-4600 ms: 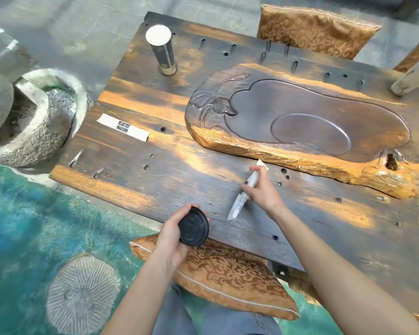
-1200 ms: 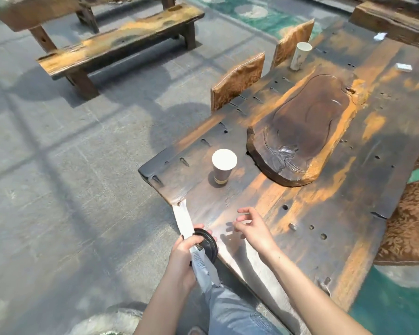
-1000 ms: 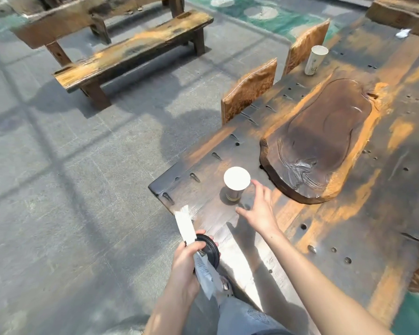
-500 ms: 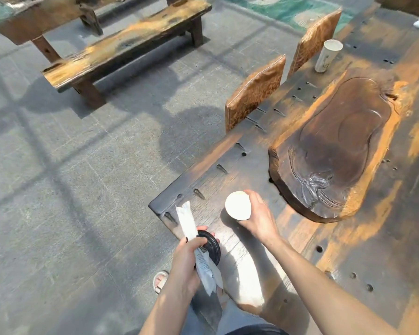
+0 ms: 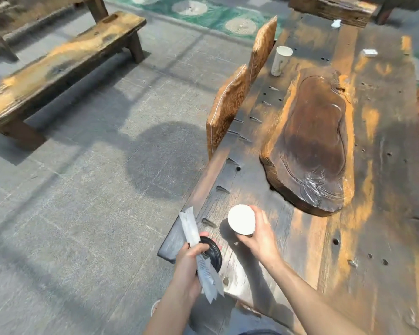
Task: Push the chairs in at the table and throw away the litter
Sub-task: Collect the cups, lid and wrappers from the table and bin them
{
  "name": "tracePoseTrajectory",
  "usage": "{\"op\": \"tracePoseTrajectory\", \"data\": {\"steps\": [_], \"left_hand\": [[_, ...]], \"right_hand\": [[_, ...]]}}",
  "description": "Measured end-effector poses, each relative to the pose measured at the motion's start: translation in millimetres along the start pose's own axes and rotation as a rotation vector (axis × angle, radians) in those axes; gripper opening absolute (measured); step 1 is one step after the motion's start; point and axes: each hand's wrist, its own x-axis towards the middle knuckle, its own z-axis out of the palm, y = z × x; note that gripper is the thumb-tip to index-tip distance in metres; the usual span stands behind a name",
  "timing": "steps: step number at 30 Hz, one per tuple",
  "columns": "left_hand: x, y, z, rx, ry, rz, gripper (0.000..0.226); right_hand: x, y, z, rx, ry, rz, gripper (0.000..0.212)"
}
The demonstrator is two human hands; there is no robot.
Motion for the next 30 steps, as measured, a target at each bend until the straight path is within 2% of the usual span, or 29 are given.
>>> {"op": "tracePoseTrajectory", "data": {"steps": [3, 11, 18, 22, 27, 30], "left_hand": [[2, 38, -30, 0.047, -0.033, -0.048, 0.036], [29, 131, -73, 0.118, -0.101, -0.079, 0.032], [86, 199, -52, 0.196, -0.187, -0.095, 0.034], [132, 249, -40, 0.273, -0.251, -0.113, 0.032], [179, 332, -6, 0.387, -0.289, -0.118, 0.034], [208, 376, 26, 0.397, -0.321, -0.107, 0.034]], "right_hand": [[8, -22, 13, -0.010, 0.095, 0.118, 0.087], [22, -61, 33, -0.032, 0.207, 0.336, 0.083], [39, -72, 37, -0.079, 0.317, 0.518, 0.080], [71, -79, 40, -0.150, 0.263, 0.588, 0.076], [117, -111, 36, 0.010, 0.325, 0.697, 0.085], [155, -139, 39, 0.067, 0.385, 0.679, 0.084]]}}
